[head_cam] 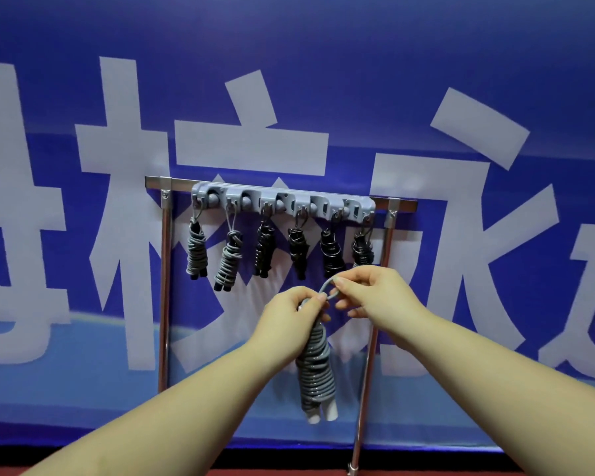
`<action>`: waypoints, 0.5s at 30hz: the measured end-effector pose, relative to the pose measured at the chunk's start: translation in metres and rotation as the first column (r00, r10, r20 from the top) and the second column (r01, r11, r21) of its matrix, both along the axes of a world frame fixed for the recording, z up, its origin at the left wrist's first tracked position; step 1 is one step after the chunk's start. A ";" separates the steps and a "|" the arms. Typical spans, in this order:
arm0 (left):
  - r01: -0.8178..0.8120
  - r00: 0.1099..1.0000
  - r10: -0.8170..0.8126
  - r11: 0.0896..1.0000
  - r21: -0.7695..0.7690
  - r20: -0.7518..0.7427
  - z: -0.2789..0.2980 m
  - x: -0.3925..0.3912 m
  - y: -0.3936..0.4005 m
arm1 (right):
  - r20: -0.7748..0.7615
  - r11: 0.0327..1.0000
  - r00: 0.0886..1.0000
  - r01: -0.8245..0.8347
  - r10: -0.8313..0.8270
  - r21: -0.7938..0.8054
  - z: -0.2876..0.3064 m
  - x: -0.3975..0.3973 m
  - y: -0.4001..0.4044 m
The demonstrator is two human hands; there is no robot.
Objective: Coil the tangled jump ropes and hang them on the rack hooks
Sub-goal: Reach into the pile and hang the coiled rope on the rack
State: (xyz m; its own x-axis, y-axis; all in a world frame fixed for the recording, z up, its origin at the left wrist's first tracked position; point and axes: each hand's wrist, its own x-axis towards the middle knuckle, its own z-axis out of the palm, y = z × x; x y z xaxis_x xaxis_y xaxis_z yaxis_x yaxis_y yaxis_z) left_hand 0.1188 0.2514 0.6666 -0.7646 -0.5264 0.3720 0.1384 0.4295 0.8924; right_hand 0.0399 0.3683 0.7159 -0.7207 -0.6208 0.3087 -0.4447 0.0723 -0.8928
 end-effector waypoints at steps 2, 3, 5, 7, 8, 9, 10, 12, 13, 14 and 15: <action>-0.004 1.000 0.004 0.999 -0.032 0.005 0.010 -0.018 -0.007 | 0.009 1.000 1.000 0.014 -0.014 -0.001 0.010 -0.016 -0.007; 0.003 1.000 -0.003 0.999 -0.045 0.009 0.015 -0.027 -0.010 | 0.015 1.000 1.000 0.020 -0.020 -0.002 0.014 -0.024 -0.010; 0.010 0.999 -0.007 0.997 -0.081 0.031 0.026 -0.043 -0.018 | 0.037 0.999 0.999 0.030 -0.030 -0.012 0.021 -0.040 -0.016; 0.001 0.999 0.005 0.993 -0.120 0.047 0.037 -0.059 -0.027 | 0.064 0.998 0.997 0.044 -0.042 -0.033 0.029 -0.057 -0.022; -0.001 0.999 0.007 0.991 -0.131 0.047 0.042 -0.067 -0.031 | 0.076 0.997 0.996 0.057 -0.053 -0.045 0.033 -0.065 -0.025; -0.002 0.999 0.008 0.990 -0.138 0.045 0.047 -0.079 -0.035 | 0.083 0.996 0.994 0.074 -0.069 -0.058 0.038 -0.076 -0.031; -0.004 0.999 0.010 0.990 -0.143 0.044 0.051 -0.086 -0.038 | 0.088 0.993 0.992 0.098 -0.091 -0.070 0.041 -0.082 -0.033; -0.020 0.999 0.025 0.991 -0.132 0.037 0.059 -0.106 -0.044 | 0.088 0.987 0.988 0.135 -0.127 -0.092 0.050 -0.099 -0.043; -0.037 0.998 0.042 0.992 -0.124 0.037 0.064 -0.116 -0.047 | 0.084 0.984 0.987 0.147 -0.139 -0.099 0.054 -0.108 -0.048; -0.058 0.997 0.062 0.992 -0.114 0.036 0.067 -0.126 -0.051 | 0.074 0.983 0.986 0.157 -0.150 -0.100 0.059 -0.117 -0.053; -0.078 0.996 0.083 0.991 -0.106 0.036 0.072 -0.135 -0.054 | 0.053 0.981 0.985 0.168 -0.164 -0.095 0.063 -0.126 -0.059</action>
State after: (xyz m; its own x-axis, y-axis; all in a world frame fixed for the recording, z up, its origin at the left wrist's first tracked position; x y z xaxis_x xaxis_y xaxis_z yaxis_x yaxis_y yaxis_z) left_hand -0.0161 0.1975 0.7383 -0.7368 -0.5468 0.3977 0.0642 0.5289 0.8462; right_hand -0.0865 0.3096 0.7790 -0.8256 -0.4596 0.3272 -0.3929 0.0523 -0.9181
